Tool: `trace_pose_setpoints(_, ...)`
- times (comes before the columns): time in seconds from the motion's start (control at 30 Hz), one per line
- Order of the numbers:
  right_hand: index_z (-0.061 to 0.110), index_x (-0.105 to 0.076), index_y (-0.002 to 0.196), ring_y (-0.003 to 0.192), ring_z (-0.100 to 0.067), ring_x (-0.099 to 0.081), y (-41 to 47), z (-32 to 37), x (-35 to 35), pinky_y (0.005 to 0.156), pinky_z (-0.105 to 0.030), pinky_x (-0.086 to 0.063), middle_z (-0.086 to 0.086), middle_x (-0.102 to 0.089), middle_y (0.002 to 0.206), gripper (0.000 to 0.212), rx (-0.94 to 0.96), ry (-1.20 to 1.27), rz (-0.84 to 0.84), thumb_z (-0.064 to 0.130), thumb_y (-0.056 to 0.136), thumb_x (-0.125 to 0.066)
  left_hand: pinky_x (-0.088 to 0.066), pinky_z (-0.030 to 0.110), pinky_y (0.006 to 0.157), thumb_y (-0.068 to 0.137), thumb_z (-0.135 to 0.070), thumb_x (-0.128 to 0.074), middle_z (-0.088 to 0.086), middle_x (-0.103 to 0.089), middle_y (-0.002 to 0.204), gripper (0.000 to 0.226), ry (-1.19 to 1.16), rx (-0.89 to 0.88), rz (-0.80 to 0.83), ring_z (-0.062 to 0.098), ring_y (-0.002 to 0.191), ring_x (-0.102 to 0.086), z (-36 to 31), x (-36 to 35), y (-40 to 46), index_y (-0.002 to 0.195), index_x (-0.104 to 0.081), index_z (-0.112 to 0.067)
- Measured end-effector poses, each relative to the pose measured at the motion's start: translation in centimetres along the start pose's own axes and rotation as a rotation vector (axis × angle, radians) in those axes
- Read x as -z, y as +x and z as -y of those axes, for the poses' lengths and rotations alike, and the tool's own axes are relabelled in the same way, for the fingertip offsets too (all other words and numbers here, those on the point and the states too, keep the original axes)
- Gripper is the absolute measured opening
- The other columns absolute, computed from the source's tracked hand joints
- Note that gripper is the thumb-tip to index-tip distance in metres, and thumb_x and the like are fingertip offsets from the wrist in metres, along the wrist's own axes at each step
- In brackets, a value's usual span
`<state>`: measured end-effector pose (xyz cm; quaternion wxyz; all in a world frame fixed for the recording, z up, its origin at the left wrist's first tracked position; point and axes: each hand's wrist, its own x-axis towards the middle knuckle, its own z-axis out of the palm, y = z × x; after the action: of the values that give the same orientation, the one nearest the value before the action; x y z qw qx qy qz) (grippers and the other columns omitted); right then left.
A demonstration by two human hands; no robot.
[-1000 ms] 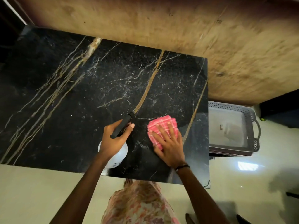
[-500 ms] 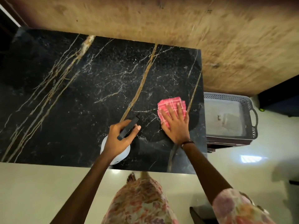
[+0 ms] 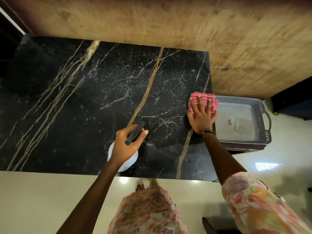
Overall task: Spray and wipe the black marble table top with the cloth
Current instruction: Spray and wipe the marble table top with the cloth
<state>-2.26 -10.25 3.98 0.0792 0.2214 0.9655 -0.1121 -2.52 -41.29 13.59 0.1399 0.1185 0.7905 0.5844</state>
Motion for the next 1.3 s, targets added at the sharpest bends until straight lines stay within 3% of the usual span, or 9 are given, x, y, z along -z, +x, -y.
trace_pose_setpoints(0.2,0.034,-0.027,0.146,0.145,-0.034,-0.005,-10.8,5.6,-3.6,0.108,-0.068,-0.010,-0.003,-0.018,0.158,0.059,0.350,-0.054,-0.059,0.047,0.090,-0.035,-0.055,0.031,0.076,0.082,-0.038,-0.062,0.008,-0.070,0.078,0.037,0.038,-0.059,0.049,0.023,0.076,-0.068,0.1,-0.1,-0.3,0.087,-0.069,-0.002)
trace_pose_setpoints(0.33,0.039,-0.030,0.144,0.145,-0.033,-0.010,-18.4,1.3,-4.8,0.107,-0.067,-0.020,0.000,-0.031,0.154,0.053,0.585,-0.145,0.009,0.050,0.093,-0.036,-0.055,0.026,0.075,0.081,-0.039,-0.061,0.008,-0.070,0.077,0.038,0.033,-0.035,0.032,0.024,0.078,-0.068,0.5,0.7,-2.1,0.086,-0.069,-0.003)
trace_pose_setpoints(0.5,0.038,-0.024,0.146,0.145,-0.035,-0.009,-15.4,-1.6,-3.4,0.102,-0.072,-0.024,-0.003,-0.024,0.156,0.058,0.342,-0.111,-0.020,0.053,0.090,-0.034,-0.056,0.029,0.082,0.080,-0.033,-0.066,-0.003,-0.072,0.082,0.004,0.001,0.034,-0.023,0.013,0.082,-0.070,0.7,2.2,-5.4,0.084,-0.067,-0.031)
trace_pose_setpoints(0.7,0.036,-0.030,0.144,0.143,-0.036,-0.016,-13.5,11.8,-4.8,0.102,-0.074,-0.016,-0.002,-0.025,0.156,0.056,0.284,-0.048,-0.009,0.050,0.091,-0.027,-0.055,0.044,0.074,0.081,-0.036,-0.067,0.020,-0.069,0.077,0.009,-0.009,0.050,-0.118,0.034,0.076,-0.065,1.1,3.3,-8.4,0.085,-0.070,-0.028)
trace_pose_setpoints(0.8,0.035,-0.031,0.143,0.144,-0.036,-0.011,-17.9,17.5,-6.8,0.105,-0.073,-0.013,0.000,-0.031,0.153,0.051,0.485,-0.049,0.033,0.044,0.093,-0.027,-0.053,0.025,0.064,0.086,-0.017,-0.067,0.014,-0.070,0.074,0.002,0.025,0.041,-0.148,0.026,0.072,-0.065,0.7,3.4,-9.0,0.087,-0.068,-0.018)
trace_pose_setpoints(0.87,0.033,-0.032,0.144,0.144,-0.038,-0.011,-20.7,18.7,-7.8,0.107,-0.071,-0.014,-0.001,-0.034,0.152,0.053,0.598,-0.088,0.047,0.046,0.093,-0.025,-0.048,0.006,0.059,0.085,-0.010,-0.065,-0.015,-0.071,0.067,0.011,0.026,0.069,-0.166,0.004,0.071,-0.067,0.5,3.5,-9.4,0.089,-0.064,-0.020)
trace_pose_setpoints(0.93,0.035,-0.031,0.143,0.144,-0.036,-0.016,-22.1,17.1,-7.9,0.107,-0.070,-0.018,0.000,-0.037,0.151,0.054,0.639,-0.124,0.042,0.052,0.092,-0.027,-0.045,0.004,0.055,0.085,-0.009,-0.064,-0.027,-0.065,0.061,0.010,0.032,0.074,-0.153,-0.005,0.062,-0.063,0.7,3.9,-10.0,0.087,-0.064,-0.019)
trace_pose_setpoints(1.13,0.036,-0.022,0.146,0.144,-0.034,-0.014,-21.2,5.4,-5.6,0.105,-0.070,-0.023,-0.001,-0.025,0.155,0.061,0.452,-0.111,0.051,0.050,0.089,-0.040,-0.043,0.028,0.052,0.087,-0.018,-0.065,0.004,-0.059,0.063,0.009,0.018,0.063,-0.148,0.015,0.054,-0.052,1.3,5.1,-11.5,0.086,-0.068,-0.010)
trace_pose_setpoints(1.3,0.037,-0.009,0.147,0.145,-0.034,-0.001,-15.5,-3.0,-2.0,0.107,-0.069,-0.017,0.001,-0.005,0.157,0.064,0.158,-0.120,0.046,0.059,0.087,-0.016,-0.044,0.020,0.051,0.087,-0.016,-0.065,-0.001,-0.061,0.062,0.004,0.010,0.103,-0.146,0.008,0.052,-0.052,1.5,5.2,-12.6,0.087,-0.068,-0.017)
